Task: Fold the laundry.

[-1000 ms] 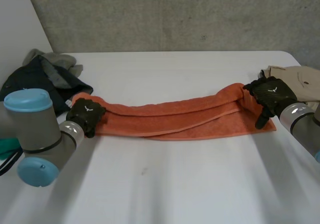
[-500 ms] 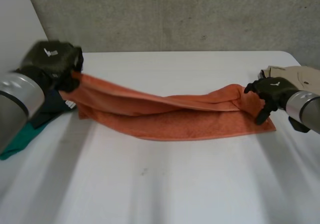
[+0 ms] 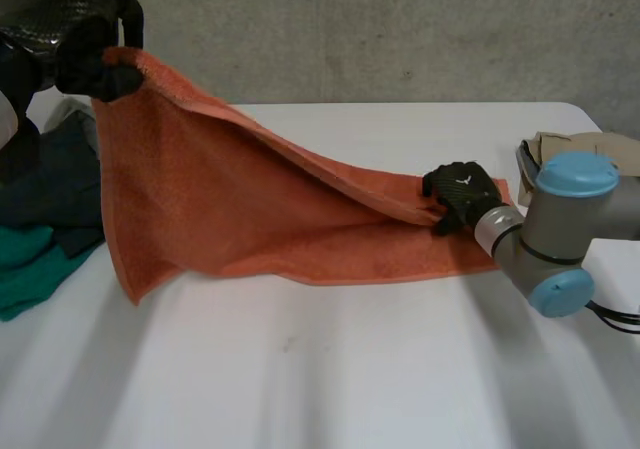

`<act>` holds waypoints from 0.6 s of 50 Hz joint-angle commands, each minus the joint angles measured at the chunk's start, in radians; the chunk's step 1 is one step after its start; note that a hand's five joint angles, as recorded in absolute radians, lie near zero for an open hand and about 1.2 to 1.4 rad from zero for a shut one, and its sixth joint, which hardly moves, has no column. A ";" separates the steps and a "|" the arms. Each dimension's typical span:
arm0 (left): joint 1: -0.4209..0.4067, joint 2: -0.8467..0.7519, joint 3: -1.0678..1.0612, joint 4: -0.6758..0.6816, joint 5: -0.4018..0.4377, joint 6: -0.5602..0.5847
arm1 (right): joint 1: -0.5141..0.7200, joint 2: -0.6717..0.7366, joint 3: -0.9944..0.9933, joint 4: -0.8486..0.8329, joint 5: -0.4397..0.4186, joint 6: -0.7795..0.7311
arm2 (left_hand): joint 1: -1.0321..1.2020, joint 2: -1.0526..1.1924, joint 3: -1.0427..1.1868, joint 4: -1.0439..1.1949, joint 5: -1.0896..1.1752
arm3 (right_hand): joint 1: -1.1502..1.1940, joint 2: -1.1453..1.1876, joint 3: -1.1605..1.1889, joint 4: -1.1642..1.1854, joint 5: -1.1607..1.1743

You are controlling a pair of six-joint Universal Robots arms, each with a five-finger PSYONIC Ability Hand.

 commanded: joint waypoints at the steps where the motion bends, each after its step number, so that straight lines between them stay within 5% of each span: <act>1: 0.012 0.001 -0.007 0.000 -0.003 -0.017 | -0.001 -0.011 -0.030 0.031 0.002 0.047 | 0.259 0.200 0.207 0.198 0.243 | 0.516 0.512 0.514 0.514 0.533; 18: 0.115 -0.035 -0.079 -0.113 0.047 0.098 | -0.191 -0.554 -0.061 0.543 -0.062 -0.156 | 0.259 0.200 0.207 0.198 0.243 | 0.631 0.628 0.629 0.630 0.648; 25: 0.095 -0.162 -0.106 -0.210 0.056 0.218 | -0.193 -0.525 -0.096 0.805 -0.126 -0.330 | 0.259 0.200 0.207 0.198 0.243 | 0.631 0.628 0.629 0.630 0.648; 30: 0.068 -0.305 -0.077 -0.182 0.030 0.260 | -0.156 -0.396 -0.105 0.870 -0.079 -0.504 | 0.259 0.200 0.207 0.198 0.243 | 0.631 0.628 0.629 0.630 0.648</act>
